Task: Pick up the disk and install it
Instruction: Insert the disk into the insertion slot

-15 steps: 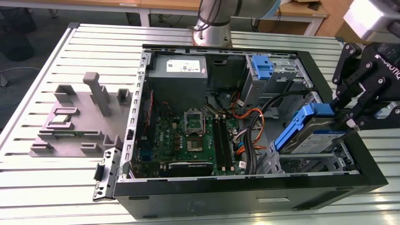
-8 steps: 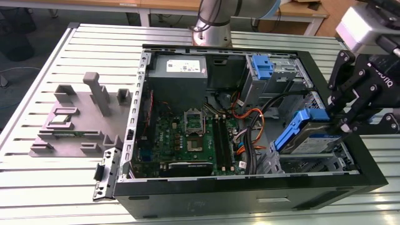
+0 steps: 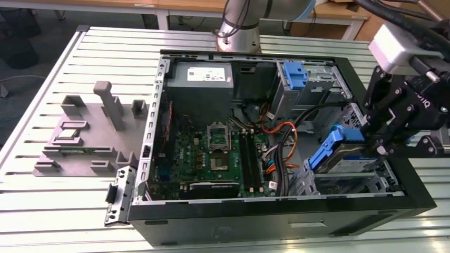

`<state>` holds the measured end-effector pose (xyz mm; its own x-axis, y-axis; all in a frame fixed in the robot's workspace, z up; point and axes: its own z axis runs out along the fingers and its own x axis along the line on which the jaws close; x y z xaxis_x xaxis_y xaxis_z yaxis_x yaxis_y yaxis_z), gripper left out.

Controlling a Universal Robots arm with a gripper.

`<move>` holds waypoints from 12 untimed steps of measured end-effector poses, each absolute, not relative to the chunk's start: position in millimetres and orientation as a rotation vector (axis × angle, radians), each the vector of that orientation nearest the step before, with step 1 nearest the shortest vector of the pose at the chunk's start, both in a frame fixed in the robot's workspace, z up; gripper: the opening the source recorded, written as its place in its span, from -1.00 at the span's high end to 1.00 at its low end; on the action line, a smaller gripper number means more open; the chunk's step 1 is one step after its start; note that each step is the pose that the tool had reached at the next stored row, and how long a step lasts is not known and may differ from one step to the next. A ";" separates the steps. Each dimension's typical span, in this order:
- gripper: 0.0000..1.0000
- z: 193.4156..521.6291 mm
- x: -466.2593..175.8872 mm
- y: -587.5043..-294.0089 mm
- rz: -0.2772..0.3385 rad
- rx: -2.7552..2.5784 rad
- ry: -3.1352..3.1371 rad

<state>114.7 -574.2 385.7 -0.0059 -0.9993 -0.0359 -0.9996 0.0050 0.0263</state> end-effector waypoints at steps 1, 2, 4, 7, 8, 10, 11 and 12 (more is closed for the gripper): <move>0.30 383.9 114.7 -574.2 0.069 -2.210 2.222; 0.30 382.1 114.7 -574.2 0.069 -2.210 2.222; 0.30 378.9 114.6 -574.1 0.069 -2.210 2.222; 0.30 377.6 114.6 -574.1 0.068 -2.211 2.223; 0.30 377.6 114.6 -574.1 0.067 -2.211 2.223; 0.30 377.4 114.6 -574.2 0.068 -2.211 2.223; 0.30 377.3 114.6 -574.2 0.068 -2.210 2.223; 0.30 377.3 114.6 -574.2 0.068 -2.210 2.223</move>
<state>114.6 -574.2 377.3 -0.0059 -0.9994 -0.0348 -0.9996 0.0050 0.0263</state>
